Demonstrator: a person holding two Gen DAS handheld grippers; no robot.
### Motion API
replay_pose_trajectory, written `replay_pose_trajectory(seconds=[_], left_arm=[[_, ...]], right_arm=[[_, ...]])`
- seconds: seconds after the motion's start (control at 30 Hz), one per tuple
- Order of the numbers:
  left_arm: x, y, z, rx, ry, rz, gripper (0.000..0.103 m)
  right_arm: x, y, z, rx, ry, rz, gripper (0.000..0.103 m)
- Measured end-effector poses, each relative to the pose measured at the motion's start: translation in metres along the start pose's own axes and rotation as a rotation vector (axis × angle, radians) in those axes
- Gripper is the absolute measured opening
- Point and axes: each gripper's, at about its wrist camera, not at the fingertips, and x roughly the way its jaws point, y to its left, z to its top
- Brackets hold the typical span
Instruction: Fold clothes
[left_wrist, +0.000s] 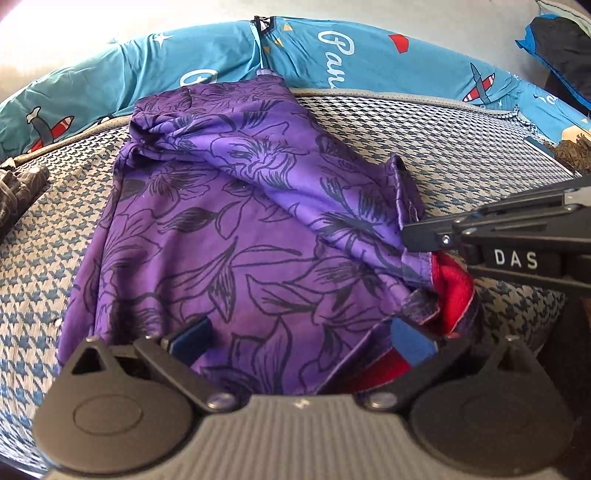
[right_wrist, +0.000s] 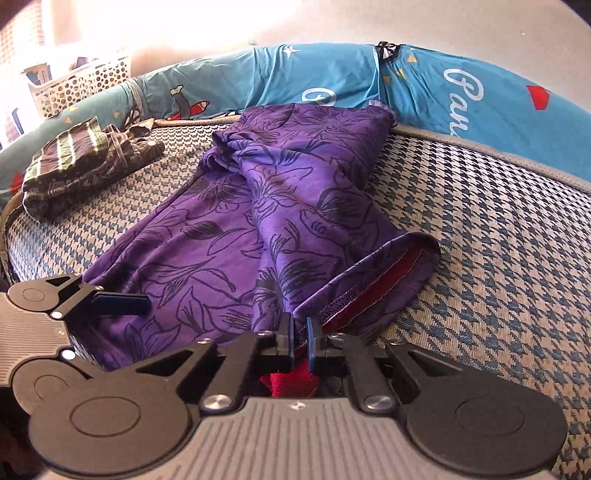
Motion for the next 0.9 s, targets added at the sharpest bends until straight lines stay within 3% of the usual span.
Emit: replay_pose_trajectory(seconds=[0.3,0.47,0.6,0.9], left_arm=[[-0.007,0.007,-0.004,-0.025,0.005,-0.03,0.103],[-0.015,0.029,0.0,-0.166,-0.029,-0.054,0.103],[-0.009,0.04,0.005,-0.272,-0.031,-0.055,0.103],[0.001,0.014,0.006,-0.108,-0.011,-0.026,0.103]], right_arm=[[-0.048,-0.005,-0.001,0.051,-0.113,-0.071,0.004],[-0.078,-0.016,-0.009,0.097,-0.156,-0.117,0.002],[-0.083,-0.019,-0.012,0.108,-0.152,-0.097,0.002],[-0.061,0.008,0.0,0.045,-0.124,-0.017,0.003]])
